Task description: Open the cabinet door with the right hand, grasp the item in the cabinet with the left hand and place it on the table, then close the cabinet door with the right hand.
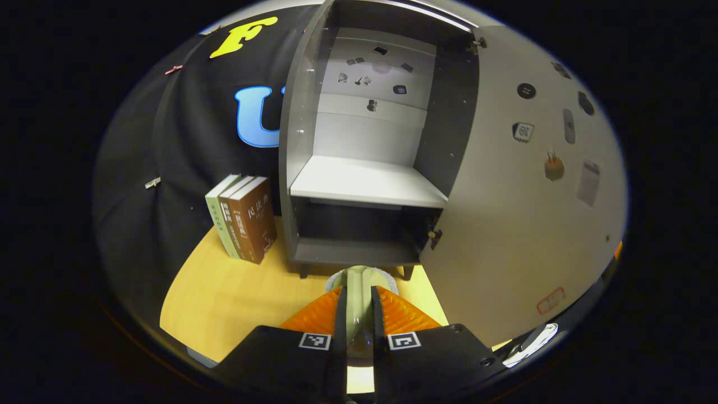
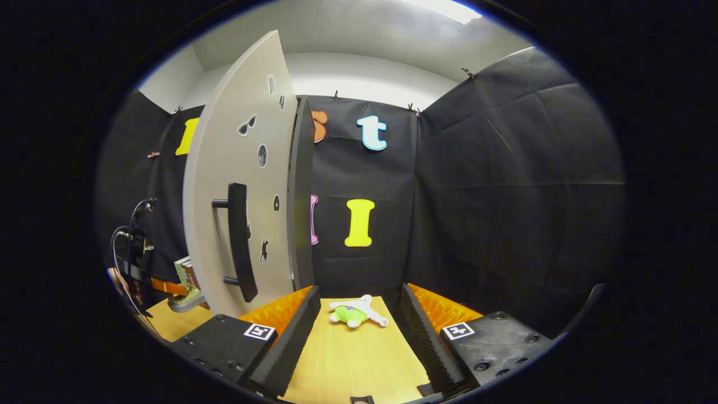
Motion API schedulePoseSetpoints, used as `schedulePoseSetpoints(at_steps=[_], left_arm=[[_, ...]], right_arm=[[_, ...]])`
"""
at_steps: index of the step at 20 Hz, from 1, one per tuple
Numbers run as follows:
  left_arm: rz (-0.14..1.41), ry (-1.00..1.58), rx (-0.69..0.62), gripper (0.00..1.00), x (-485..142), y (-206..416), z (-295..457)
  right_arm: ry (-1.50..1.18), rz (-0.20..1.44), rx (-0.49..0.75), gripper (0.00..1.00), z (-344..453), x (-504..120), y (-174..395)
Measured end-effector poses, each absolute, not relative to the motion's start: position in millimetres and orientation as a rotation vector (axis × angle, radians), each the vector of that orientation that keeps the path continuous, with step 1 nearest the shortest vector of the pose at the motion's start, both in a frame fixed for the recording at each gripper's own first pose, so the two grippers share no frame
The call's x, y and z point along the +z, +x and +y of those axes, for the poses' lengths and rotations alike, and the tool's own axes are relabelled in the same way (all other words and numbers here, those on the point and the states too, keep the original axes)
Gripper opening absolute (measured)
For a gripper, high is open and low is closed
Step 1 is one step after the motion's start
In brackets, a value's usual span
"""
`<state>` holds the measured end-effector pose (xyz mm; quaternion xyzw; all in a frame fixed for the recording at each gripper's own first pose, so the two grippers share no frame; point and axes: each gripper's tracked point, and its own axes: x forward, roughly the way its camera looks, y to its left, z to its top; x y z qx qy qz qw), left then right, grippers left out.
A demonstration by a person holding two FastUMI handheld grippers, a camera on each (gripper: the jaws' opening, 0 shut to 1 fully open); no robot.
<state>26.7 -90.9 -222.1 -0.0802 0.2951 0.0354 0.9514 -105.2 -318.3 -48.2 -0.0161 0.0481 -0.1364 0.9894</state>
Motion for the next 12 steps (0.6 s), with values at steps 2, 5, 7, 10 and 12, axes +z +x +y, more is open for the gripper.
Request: schedulePoseSetpoints(at_steps=[2, 5, 7, 10, 12], left_arm=[[0.619, -0.181, 0.056, 0.23, -241.1, 6.2, -105.2], [0.664, -0.178, 0.055, 0.22, -279.9, -14.6, -121.7], [0.687, -0.181, 0.074, 0.23, -310.7, -17.8, -126.2], [0.703, -0.185, 0.107, 0.22, -352.0, -17.8, -133.2], [0.699, -0.151, 0.115, 0.23, -374.8, -12.5, -138.0]], right_arm=[[-0.028, 0.097, -0.255, 0.93, -312.4, -45.1, -116.3], [-0.024, 0.087, -0.237, 0.92, -306.2, -41.1, -126.2], [-0.048, 0.085, -0.217, 0.92, -302.9, -43.7, -123.0], [-0.072, 0.111, -0.181, 0.92, -303.8, -56.0, -115.3], [-0.061, 0.138, -0.176, 0.92, -310.3, -67.4, -108.0]])
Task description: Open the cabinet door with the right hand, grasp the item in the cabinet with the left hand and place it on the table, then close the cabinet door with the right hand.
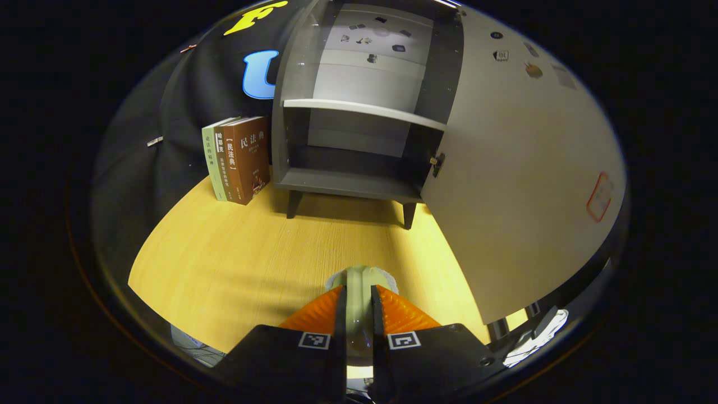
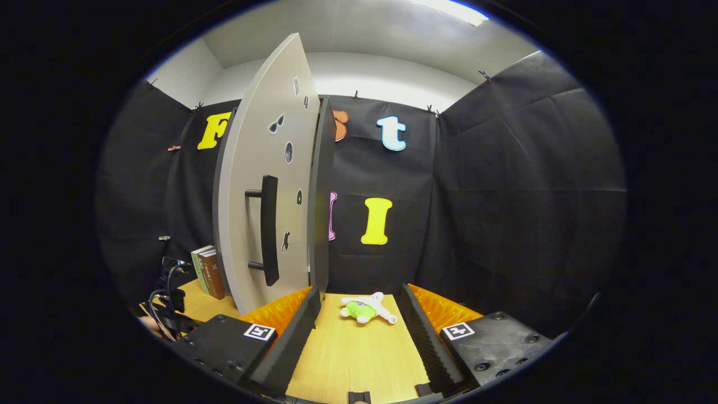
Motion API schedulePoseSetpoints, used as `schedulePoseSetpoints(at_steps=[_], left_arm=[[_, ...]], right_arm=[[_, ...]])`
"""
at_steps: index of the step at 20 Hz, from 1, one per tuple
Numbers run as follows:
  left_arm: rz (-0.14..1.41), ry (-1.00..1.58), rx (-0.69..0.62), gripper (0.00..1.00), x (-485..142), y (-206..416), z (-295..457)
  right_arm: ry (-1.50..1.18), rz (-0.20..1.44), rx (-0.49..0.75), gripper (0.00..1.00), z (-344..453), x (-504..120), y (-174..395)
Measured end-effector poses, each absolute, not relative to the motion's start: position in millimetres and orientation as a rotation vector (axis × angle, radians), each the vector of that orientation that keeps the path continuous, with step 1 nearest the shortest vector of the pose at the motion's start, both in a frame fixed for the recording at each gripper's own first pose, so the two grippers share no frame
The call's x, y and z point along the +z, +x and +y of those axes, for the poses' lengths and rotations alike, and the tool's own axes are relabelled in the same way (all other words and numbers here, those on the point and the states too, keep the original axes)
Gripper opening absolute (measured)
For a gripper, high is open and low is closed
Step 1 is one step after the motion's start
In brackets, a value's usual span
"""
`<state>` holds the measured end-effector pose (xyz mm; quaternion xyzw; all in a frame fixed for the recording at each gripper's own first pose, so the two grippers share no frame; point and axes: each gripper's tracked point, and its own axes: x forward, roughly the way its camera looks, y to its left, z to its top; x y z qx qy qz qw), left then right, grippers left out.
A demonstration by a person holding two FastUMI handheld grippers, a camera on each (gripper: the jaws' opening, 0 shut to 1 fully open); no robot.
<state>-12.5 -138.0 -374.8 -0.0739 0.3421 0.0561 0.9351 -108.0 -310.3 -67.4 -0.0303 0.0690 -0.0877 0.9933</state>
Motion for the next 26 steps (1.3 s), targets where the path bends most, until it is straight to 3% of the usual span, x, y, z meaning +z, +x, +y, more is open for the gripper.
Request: schedulePoseSetpoints(at_steps=[12, 22, 23, 26], left_arm=[[0.803, -0.171, 0.13, 0.24, -495.6, -18.1, -156.3], [0.817, -0.15, 0.125, 0.3, -501.6, -17.5, -156.4], [0.822, -0.143, 0.13, 0.36, -503.5, -18.5, -155.3], [0.827, -0.125, 0.136, 0.73, -500.1, -24.2, -150.2]], right_arm=[[0.012, 0.227, -0.188, 0.93, -346.0, -108.6, -78.3], [0.012, 0.241, -0.132, 0.93, -336.5, -114.1, -66.9], [0.014, 0.244, -0.129, 0.93, -336.7, -115.4, -67.4], [0.028, 0.245, -0.119, 0.93, -335.3, -114.1, -71.2]])
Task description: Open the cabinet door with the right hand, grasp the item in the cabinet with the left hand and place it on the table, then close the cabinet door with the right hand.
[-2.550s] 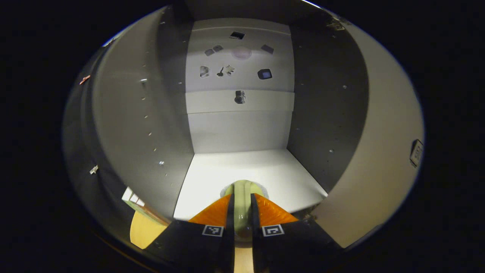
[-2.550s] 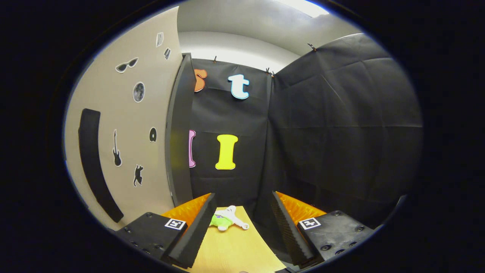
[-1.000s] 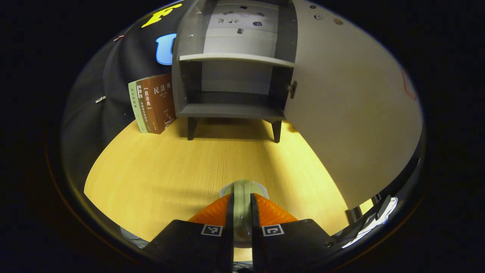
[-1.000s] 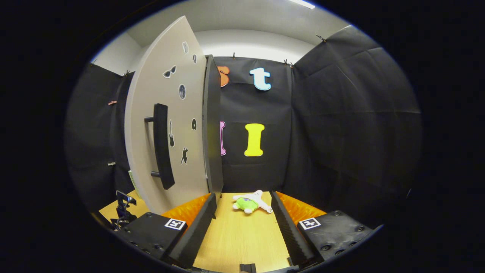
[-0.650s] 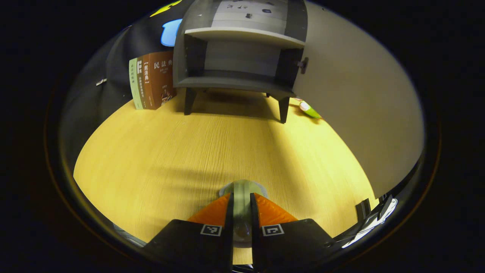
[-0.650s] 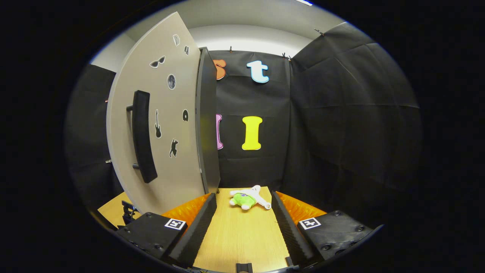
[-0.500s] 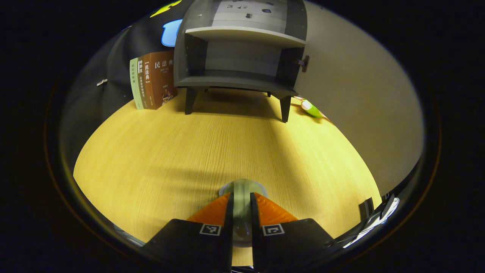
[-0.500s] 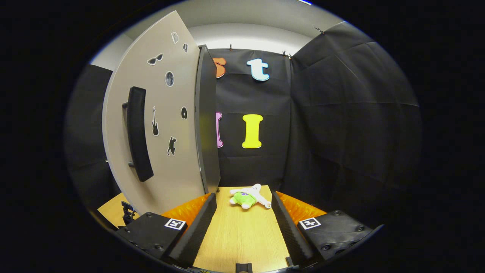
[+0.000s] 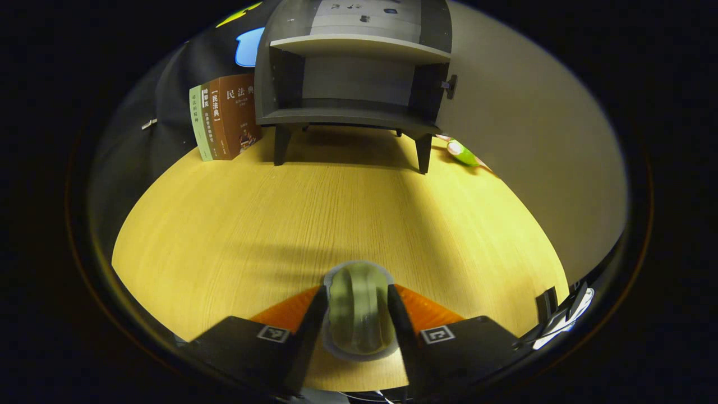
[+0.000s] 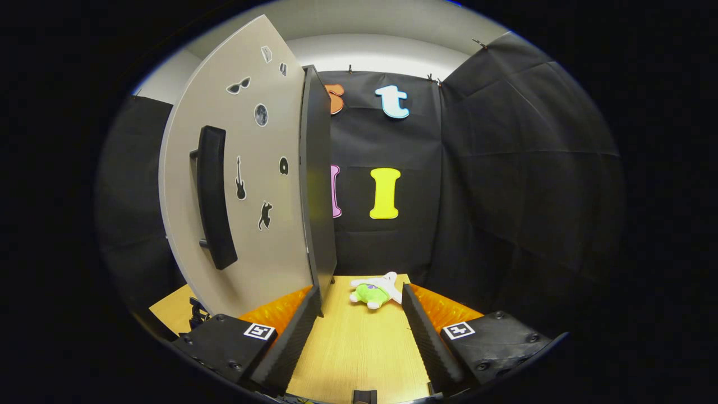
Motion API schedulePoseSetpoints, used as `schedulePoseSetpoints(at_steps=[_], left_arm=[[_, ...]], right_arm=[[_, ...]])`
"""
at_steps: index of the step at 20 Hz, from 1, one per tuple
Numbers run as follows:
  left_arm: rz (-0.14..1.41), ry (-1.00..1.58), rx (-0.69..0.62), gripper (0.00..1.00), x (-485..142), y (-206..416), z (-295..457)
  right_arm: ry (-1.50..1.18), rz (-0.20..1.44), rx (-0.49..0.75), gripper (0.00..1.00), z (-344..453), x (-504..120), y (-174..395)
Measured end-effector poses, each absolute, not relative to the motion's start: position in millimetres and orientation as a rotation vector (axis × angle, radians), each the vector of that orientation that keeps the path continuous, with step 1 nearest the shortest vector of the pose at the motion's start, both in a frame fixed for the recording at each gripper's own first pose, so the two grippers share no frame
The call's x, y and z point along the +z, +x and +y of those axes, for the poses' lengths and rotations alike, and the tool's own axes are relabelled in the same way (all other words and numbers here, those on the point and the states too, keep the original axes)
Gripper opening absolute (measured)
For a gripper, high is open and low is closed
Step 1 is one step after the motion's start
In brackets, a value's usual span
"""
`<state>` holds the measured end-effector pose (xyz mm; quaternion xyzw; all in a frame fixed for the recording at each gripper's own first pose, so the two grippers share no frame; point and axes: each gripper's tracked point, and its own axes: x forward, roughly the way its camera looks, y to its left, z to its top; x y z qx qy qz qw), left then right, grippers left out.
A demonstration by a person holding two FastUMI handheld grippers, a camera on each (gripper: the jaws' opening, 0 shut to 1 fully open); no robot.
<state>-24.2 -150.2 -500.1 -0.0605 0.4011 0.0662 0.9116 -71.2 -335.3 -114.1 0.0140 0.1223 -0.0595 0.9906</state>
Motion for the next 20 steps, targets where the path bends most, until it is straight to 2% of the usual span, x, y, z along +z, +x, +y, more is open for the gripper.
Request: schedulePoseSetpoints(at_steps=[1, 3, 4, 11, 16, 20], left_arm=[[0.82, -0.125, 0.131, 0.84, -496.2, -24.3, -150.8], [0.793, -0.122, 0.124, 0.95, -479.9, -21.7, -150.2], [0.773, -0.105, 0.127, 0.96, -467.7, -20.1, -147.6], [0.502, 0.009, 0.108, 0.96, -317.7, -7.2, -137.8], [0.295, 0.068, 0.101, 0.95, -191.0, -3.8, -129.2], [0.178, 0.086, 0.139, 0.95, -113.8, -18.5, -112.7]], right_arm=[[0.034, 0.24, -0.115, 0.93, -334.3, -112.1, -72.2], [0.056, 0.23, -0.095, 0.93, -329.2, -106.9, -75.9], [0.071, 0.225, -0.077, 0.92, -324.1, -103.3, -78.4], [0.138, 0.167, 0.091, 0.93, -276.3, -73.3, -91.8], [0.124, 0.135, 0.202, 0.93, -246.3, -60.5, -80.4], [0.14, 0.103, 0.307, 0.93, -223.3, -48.8, -66.2]])
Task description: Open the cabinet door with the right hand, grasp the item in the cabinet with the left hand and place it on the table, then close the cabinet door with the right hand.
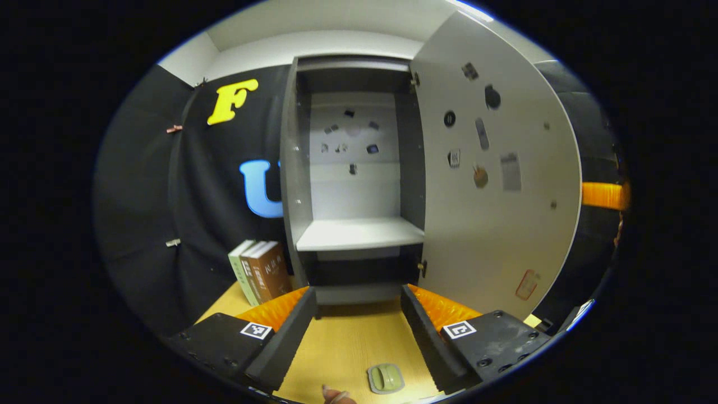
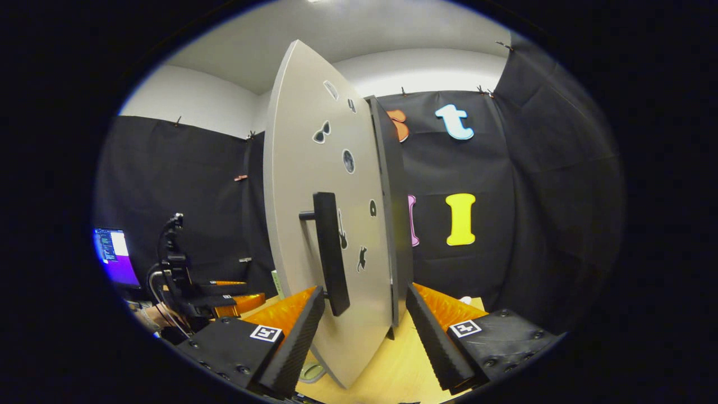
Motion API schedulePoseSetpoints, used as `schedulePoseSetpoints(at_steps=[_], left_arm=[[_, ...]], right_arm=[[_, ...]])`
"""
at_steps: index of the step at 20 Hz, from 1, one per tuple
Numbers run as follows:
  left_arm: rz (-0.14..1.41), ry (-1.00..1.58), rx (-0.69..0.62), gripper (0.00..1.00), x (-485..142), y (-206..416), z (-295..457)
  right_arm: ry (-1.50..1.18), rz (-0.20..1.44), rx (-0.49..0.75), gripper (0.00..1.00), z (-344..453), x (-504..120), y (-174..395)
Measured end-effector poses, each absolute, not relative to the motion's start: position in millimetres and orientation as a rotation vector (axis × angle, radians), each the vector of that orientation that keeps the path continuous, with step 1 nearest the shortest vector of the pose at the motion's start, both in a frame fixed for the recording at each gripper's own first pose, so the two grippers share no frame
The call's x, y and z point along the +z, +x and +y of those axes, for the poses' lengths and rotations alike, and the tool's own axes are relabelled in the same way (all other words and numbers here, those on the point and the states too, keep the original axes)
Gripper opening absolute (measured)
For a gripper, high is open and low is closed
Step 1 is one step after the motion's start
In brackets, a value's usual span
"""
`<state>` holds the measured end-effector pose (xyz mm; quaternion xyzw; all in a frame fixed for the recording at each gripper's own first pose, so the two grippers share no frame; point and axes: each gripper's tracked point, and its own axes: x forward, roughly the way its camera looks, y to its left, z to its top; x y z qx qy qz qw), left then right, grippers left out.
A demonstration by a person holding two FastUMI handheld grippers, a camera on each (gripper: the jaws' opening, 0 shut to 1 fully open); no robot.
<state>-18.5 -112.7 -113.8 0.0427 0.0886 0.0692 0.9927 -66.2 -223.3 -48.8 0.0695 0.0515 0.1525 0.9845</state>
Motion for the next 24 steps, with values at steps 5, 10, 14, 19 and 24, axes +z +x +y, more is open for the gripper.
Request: schedulePoseSetpoints(at_steps=[5, 10, 14, 19, 24], left_arm=[[0.1, 0.133, 0.192, 0.93, -70.7, -29.5, -103.4], [0.082, 0.034, 0.138, 0.95, -63.0, -27.4, -103.0], [0.067, 0.016, 0.05, 0.94, -52.8, -16.4, -86.1], [0.064, 0.05, -0.048, 0.94, -46.7, -10.7, -45.3], [0.087, 0.05, -0.084, 0.94, -56.1, -16.1, 0.1]], right_arm=[[0.139, 0.102, 0.402, 0.92, -204.1, -48.9, -56.4], [0.149, 0.114, 0.404, 0.92, -191.3, -50.9, -54.6], [0.125, 0.102, 0.363, 0.92, -164.5, -52.3, -49.8], [0.13, 0.088, 0.324, 0.92, -95.8, -62.3, -33.5], [0.227, 0.089, 0.392, 0.93, -14.3, -69.9, -4.9]])
